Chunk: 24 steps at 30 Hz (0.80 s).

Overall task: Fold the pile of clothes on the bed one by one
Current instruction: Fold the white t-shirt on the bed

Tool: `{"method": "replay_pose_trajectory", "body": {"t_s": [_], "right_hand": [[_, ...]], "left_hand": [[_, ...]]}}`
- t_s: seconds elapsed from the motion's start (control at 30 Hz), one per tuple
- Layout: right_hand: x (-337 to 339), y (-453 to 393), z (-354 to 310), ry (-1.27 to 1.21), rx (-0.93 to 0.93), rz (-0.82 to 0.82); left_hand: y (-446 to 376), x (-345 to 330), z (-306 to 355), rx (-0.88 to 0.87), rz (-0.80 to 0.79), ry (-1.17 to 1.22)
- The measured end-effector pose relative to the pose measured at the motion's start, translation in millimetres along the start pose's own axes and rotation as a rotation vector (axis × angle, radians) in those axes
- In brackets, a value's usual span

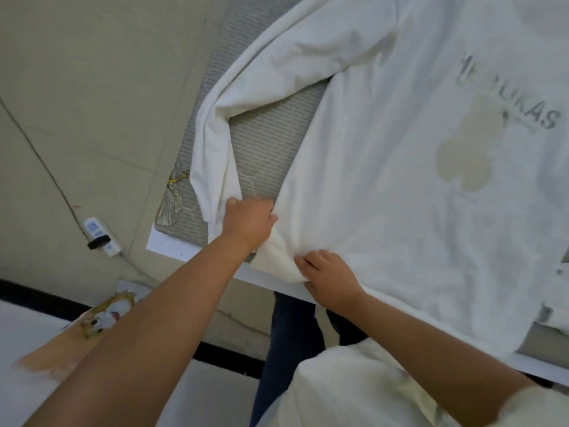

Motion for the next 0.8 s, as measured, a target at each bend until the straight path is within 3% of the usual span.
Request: {"method": "replay_pose_trajectory", "body": {"t_s": [0.17, 0.23, 0.33, 0.4, 0.43, 0.53, 0.6, 0.8], "right_hand": [[6, -1, 13, -0.165, -0.055, -0.318], [16, -8, 17, -0.265, -0.108, -0.228], [39, -25, 31, -0.273, -0.175, 0.045], [51, -33, 41, -0.12, -0.175, 0.308], [55, -39, 46, -0.017, -0.21, 0.368], [56, -54, 65, 0.127, -0.397, 0.165], [50, -59, 78, 0.121, -0.474, -0.001], [47, -64, 88, 0.093, -0.474, -0.111]], "left_hand": [[4, 5, -11, 0.099, 0.022, -0.027], [10, 8, -17, 0.043, 0.071, 0.098], [21, 19, -29, -0.088, 0.428, 0.292], [20, 26, -39, 0.095, 0.643, 0.306], [18, 29, -44, 0.241, 0.638, 0.331], [8, 31, -62, 0.559, 0.416, 0.456], [2, 32, -71, 0.557, 0.371, 0.514], [0, 58, -65, 0.412, 0.629, 0.722]]}}
Point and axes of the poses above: each hand's wrist, its own y-axis away from the middle knuckle, its own x-axis out of the back of the hand, z = x × y, the point moved 1 cm from there along -y, towards the middle knuckle, and after that the axes turned 10 degrees about x, right-handed, at the moved point
